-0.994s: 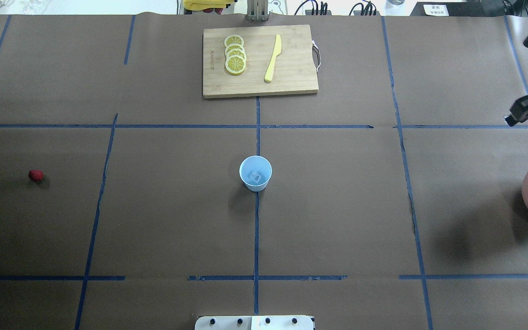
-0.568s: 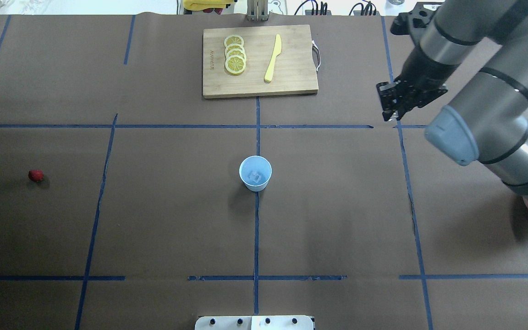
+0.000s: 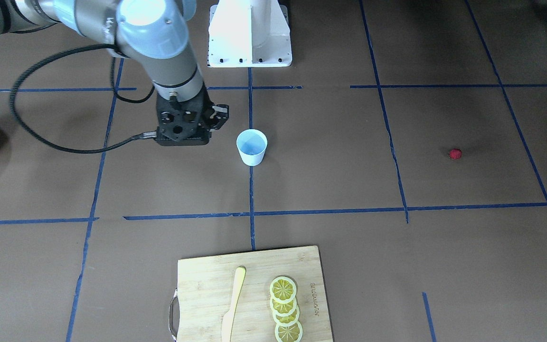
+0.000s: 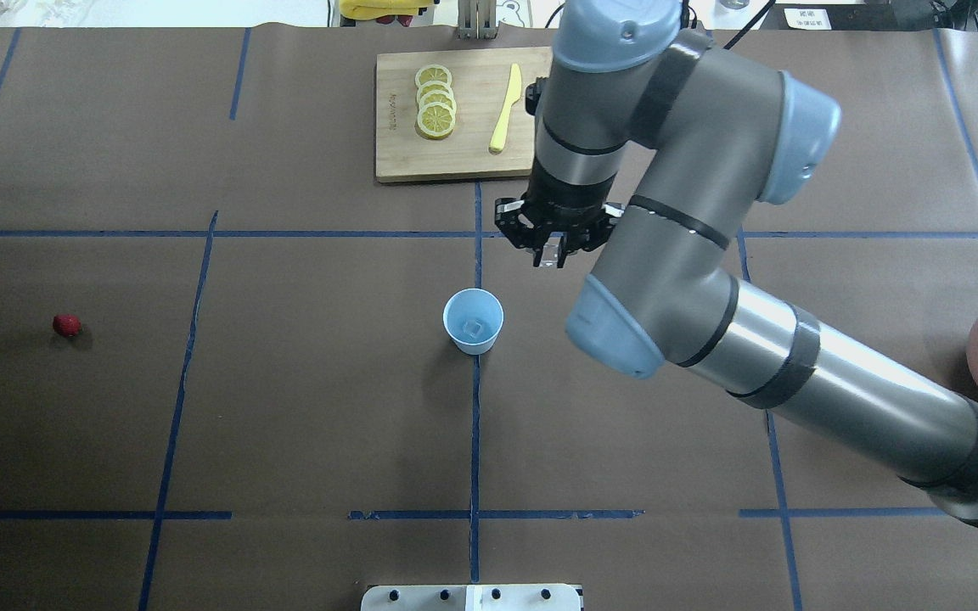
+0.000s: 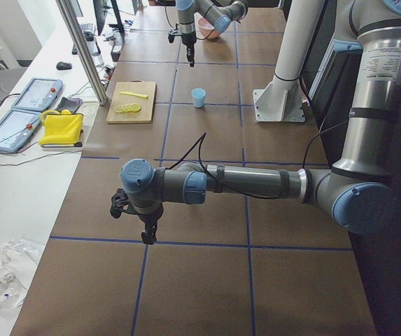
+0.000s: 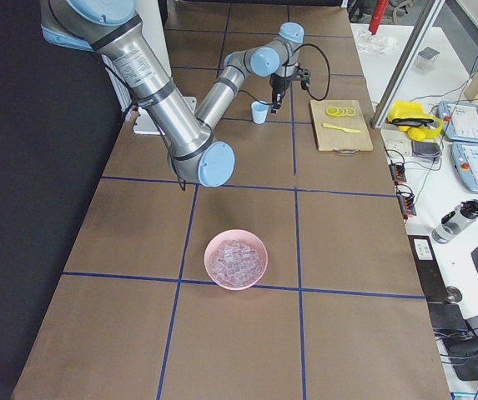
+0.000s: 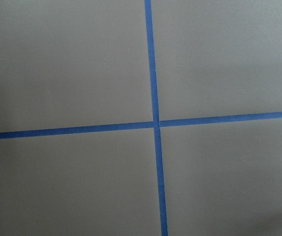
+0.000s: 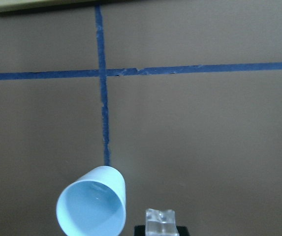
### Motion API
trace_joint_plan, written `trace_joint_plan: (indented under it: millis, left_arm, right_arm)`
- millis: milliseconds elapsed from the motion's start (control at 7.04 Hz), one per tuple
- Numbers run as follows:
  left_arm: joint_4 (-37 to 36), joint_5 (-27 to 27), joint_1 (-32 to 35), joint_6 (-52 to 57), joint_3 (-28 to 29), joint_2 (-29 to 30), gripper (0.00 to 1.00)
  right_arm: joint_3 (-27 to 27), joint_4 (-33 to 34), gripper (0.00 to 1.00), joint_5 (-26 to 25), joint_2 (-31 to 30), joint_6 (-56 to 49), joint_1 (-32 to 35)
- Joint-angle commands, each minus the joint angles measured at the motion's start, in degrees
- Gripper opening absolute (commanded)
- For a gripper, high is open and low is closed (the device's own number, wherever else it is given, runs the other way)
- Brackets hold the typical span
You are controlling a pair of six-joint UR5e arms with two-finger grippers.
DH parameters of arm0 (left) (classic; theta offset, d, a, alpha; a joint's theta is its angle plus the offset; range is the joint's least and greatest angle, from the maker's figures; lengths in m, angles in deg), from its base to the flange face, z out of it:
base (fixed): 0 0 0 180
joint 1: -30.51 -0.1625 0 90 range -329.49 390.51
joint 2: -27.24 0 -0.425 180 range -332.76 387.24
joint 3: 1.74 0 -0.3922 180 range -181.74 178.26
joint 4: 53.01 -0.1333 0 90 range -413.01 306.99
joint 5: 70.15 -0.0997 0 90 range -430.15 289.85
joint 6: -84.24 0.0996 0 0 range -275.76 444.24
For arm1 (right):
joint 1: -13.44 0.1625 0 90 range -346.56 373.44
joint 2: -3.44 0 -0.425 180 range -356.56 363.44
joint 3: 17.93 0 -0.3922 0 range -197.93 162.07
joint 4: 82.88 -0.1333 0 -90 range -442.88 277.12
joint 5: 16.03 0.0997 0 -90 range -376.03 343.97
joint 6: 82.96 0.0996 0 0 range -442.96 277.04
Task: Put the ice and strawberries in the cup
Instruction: 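Carry the second ice cube over the light-blue cup with the right gripper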
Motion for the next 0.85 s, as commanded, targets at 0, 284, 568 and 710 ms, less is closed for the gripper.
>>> trace_joint_plan:
  millis: [0, 284, 568, 710]
  left_arm:
    - [-0.09, -0.05, -0.23, -0.04, -0.08, 0.12, 1.0]
    - [-0.01, -0.05, -0.23, -0.04, 0.1, 0.12, 1.0]
    - [0.0, 0.03, -0.66, -0.04, 0.19, 0.12, 1.0]
    - [0.0, 0.04, -0.67, 0.05, 0.28, 0.12, 1.0]
  right_arm:
    - [7.81, -5.01, 0.0, -6.33, 3.88, 5.17, -6.47]
    - [7.83, -4.59, 0.01, -6.53, 3.09, 5.27, -7.38]
    - [7.83, -4.76, 0.03, -6.53, 3.7, 5.27, -7.64]
    - [7.91, -4.94, 0.06, -6.53, 3.79, 5.27, -7.64]
